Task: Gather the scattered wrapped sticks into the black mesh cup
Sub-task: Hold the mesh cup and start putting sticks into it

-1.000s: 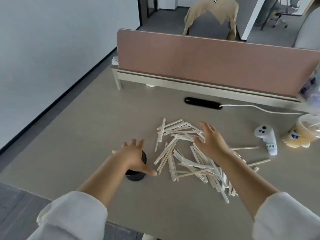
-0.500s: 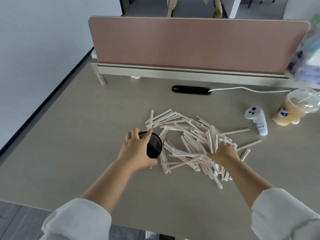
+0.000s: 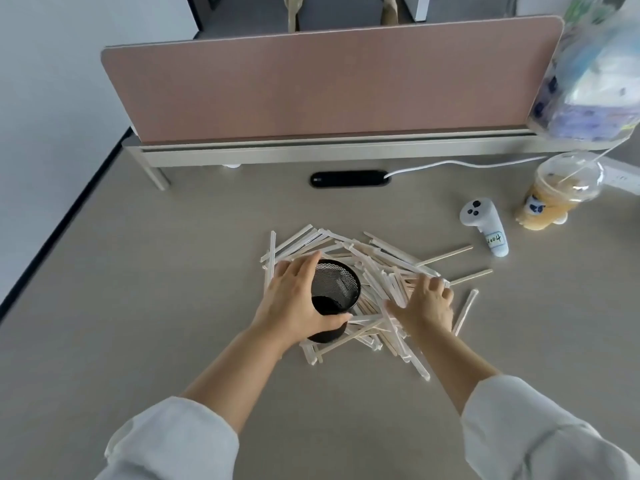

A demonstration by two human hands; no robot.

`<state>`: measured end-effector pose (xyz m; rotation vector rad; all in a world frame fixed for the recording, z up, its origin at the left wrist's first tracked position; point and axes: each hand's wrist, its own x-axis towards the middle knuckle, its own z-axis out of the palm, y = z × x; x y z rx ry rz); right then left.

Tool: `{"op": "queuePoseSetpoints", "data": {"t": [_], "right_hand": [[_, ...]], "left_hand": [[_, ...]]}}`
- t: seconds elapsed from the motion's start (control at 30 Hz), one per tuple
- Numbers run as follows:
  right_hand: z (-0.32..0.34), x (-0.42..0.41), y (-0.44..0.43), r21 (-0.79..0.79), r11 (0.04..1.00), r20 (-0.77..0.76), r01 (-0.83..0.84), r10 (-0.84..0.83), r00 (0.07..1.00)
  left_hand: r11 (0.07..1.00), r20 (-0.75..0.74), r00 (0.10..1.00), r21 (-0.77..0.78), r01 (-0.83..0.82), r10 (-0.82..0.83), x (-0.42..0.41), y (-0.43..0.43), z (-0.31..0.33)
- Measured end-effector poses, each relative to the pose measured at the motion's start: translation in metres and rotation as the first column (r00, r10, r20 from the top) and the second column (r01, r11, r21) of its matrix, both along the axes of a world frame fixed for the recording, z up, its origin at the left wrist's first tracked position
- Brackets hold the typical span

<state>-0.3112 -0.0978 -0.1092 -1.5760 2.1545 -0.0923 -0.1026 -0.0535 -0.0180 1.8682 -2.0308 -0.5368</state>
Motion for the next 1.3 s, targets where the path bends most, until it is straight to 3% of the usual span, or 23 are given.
{"op": "queuePoseSetpoints", "data": {"t": [0.1,0.27,0.6,0.77,1.0,1.17,1.3], "right_hand": [[0.0,0.001,-0.009,0.061,0.998,-0.009,0.018,-0.017,1.0],[0.0,0.005,-0.019,0.051,0.999,0.104,-0.014,0.008,0.995],[-0.003,0.005,-0.031,0.058,0.997,0.161,-0.052,0.042,0.986],[0.001,-0.001,-0.035,0.053,0.998,0.195,0.027,-0.037,0.98],[0.016,-0.013,-0.043,0.007,1.0,0.291,0.018,-0.019,0.956],[0.02,-0.015,-0.041,0.093,0.994,0.303,0.06,-0.086,0.949],[0.026,-0.015,-0.039,0.081,0.995,0.423,0.06,-0.089,0.902]], "left_hand": [[0.999,-0.05,0.999,0.039,-0.006,0.008,0.001,-0.007,-0.001],[0.998,-0.21,0.977,0.062,-0.028,0.041,0.002,-0.016,-0.004],[0.999,-0.287,0.958,0.05,0.01,0.005,0.008,-0.028,-0.004],[0.999,-0.27,0.963,0.032,-0.001,0.009,0.01,-0.028,-0.005],[0.999,-0.246,0.969,0.044,0.017,-0.006,0.01,-0.027,-0.007],[0.997,-0.206,0.977,0.044,0.058,-0.048,0.008,-0.025,-0.008],[0.997,-0.164,0.984,0.021,0.081,-0.076,0.01,-0.025,-0.005]]}}
